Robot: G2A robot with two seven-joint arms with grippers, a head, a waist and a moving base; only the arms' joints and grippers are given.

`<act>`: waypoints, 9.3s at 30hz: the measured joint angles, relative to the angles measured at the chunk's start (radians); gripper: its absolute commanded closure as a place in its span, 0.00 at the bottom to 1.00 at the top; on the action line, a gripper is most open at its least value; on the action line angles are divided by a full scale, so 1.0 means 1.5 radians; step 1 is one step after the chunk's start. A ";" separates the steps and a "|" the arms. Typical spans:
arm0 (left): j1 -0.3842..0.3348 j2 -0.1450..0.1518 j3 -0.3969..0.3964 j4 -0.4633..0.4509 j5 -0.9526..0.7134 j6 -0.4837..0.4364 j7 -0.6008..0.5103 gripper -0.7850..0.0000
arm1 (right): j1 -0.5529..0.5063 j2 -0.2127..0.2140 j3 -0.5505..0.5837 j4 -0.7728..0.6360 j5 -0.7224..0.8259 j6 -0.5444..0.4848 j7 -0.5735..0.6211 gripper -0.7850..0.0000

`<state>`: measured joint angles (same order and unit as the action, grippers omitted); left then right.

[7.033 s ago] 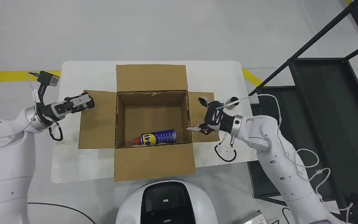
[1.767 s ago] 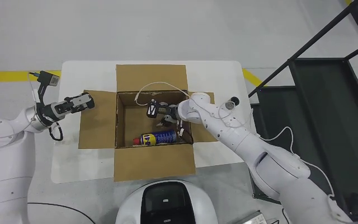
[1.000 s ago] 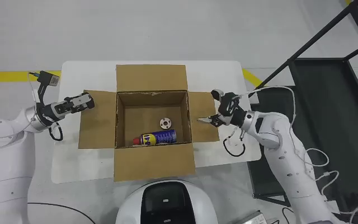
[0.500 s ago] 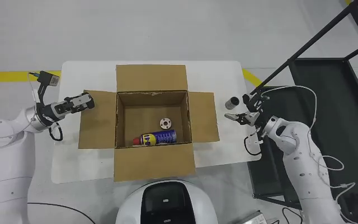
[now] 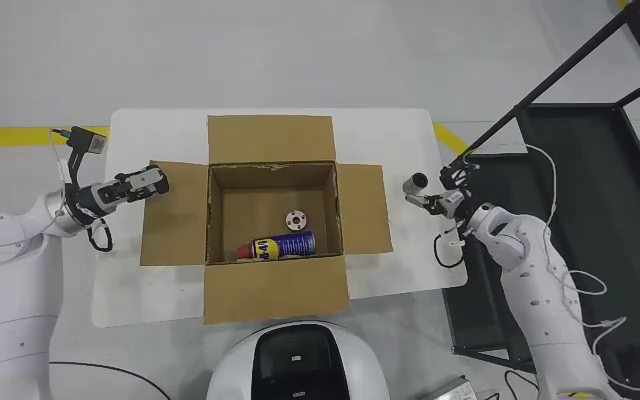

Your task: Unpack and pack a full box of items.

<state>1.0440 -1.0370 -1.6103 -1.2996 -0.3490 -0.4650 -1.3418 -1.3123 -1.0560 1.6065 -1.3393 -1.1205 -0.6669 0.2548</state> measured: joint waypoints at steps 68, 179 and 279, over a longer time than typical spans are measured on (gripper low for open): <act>0.000 0.000 0.000 0.000 0.000 0.000 0.000 0.00 | 0.063 0.010 -0.135 -0.207 -0.061 -0.026 -0.010 1.00; 0.057 0.049 -0.062 -0.051 -0.141 0.276 -0.019 0.00 | 0.124 -0.048 -0.256 -0.110 0.236 -0.189 0.141 0.00; -0.076 0.017 0.228 0.103 -0.109 0.205 0.000 0.00 | 0.351 0.033 -0.628 0.083 0.922 -0.104 0.483 0.00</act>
<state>0.9296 -1.0110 -1.2681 -1.1452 -0.5123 -0.1570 -1.3421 -0.7857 -1.0070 0.6639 -1.2144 0.2627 -0.8234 0.9789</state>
